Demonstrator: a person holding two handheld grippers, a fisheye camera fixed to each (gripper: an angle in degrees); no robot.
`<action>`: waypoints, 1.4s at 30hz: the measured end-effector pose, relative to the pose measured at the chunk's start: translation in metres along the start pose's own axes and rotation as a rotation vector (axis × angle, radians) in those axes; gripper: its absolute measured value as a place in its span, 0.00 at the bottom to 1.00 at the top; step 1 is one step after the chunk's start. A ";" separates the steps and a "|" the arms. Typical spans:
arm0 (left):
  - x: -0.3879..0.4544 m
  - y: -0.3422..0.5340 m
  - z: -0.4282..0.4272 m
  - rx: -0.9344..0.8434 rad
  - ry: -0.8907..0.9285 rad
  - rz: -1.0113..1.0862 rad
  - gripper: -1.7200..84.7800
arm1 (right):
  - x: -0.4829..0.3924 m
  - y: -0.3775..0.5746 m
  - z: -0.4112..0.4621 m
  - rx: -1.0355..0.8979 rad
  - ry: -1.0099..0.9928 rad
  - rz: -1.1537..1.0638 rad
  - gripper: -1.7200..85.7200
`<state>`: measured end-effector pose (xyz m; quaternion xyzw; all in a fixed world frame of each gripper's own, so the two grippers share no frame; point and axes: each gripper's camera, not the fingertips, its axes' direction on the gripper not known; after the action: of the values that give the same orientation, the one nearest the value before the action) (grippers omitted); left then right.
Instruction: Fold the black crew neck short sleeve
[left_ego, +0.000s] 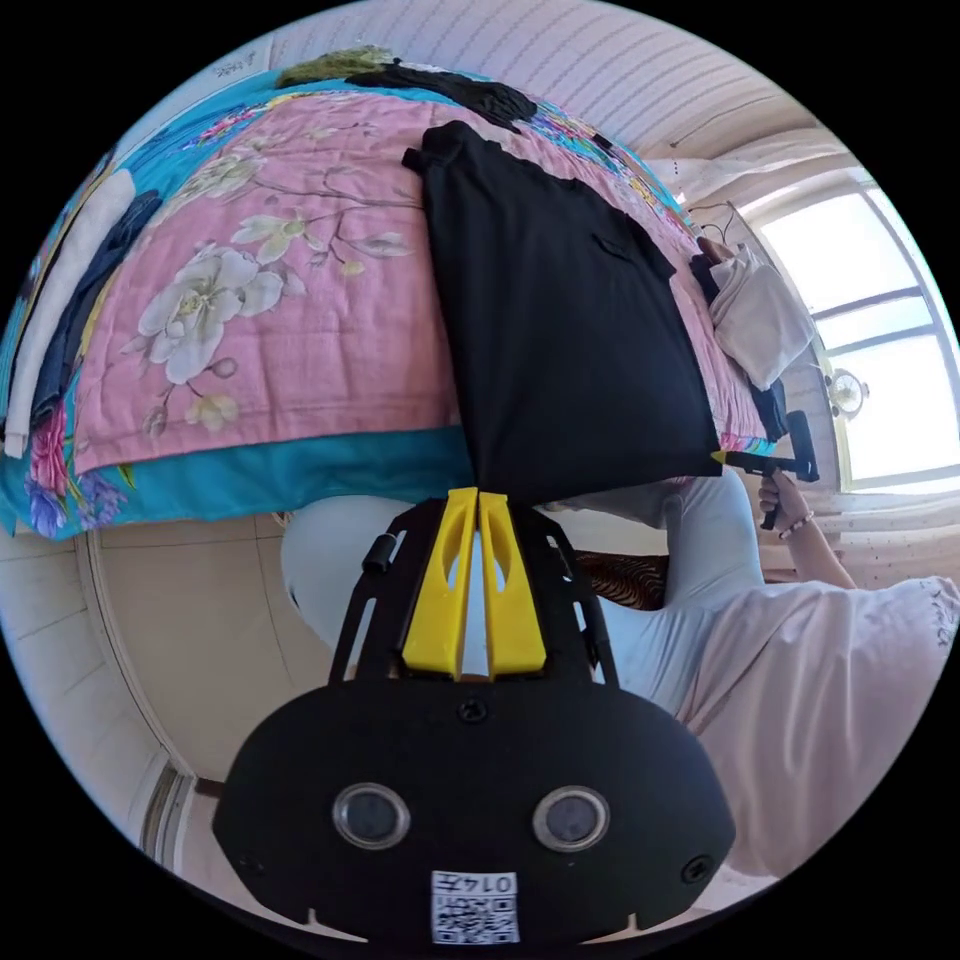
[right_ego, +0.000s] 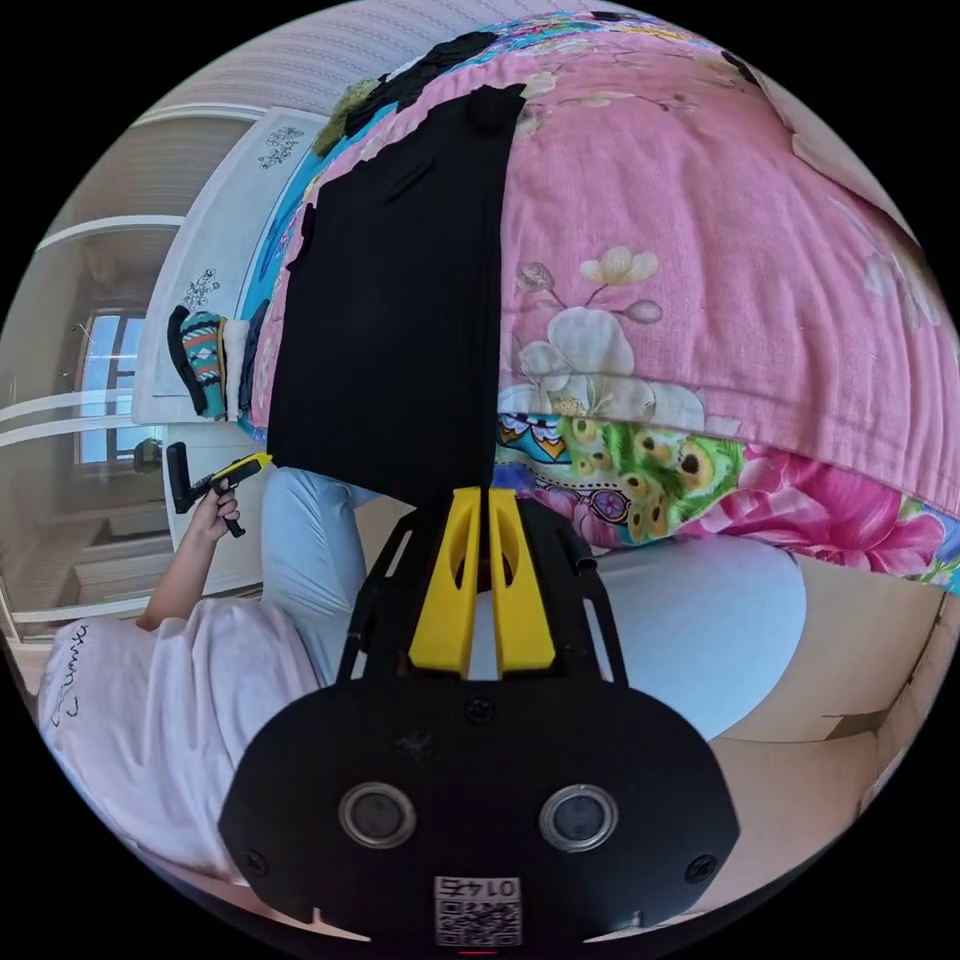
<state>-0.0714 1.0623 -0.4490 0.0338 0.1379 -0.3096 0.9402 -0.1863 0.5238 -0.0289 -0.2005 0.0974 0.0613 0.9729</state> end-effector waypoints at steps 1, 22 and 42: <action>0.002 -0.003 0.002 0.008 0.005 -0.005 0.01 | 0.002 0.001 0.000 0.010 -0.007 0.004 0.03; 0.263 -0.300 0.148 0.000 -0.151 0.615 0.05 | 0.064 -0.116 -0.035 0.629 -0.231 -0.225 0.11; 0.427 -0.595 0.419 -0.037 -0.149 0.476 0.12 | 0.114 -0.229 -0.016 0.594 -0.221 -0.227 0.03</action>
<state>0.0058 0.2760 -0.1533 0.0250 0.0619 -0.0784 0.9947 -0.0412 0.3171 0.0185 0.0902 -0.0180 -0.0571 0.9941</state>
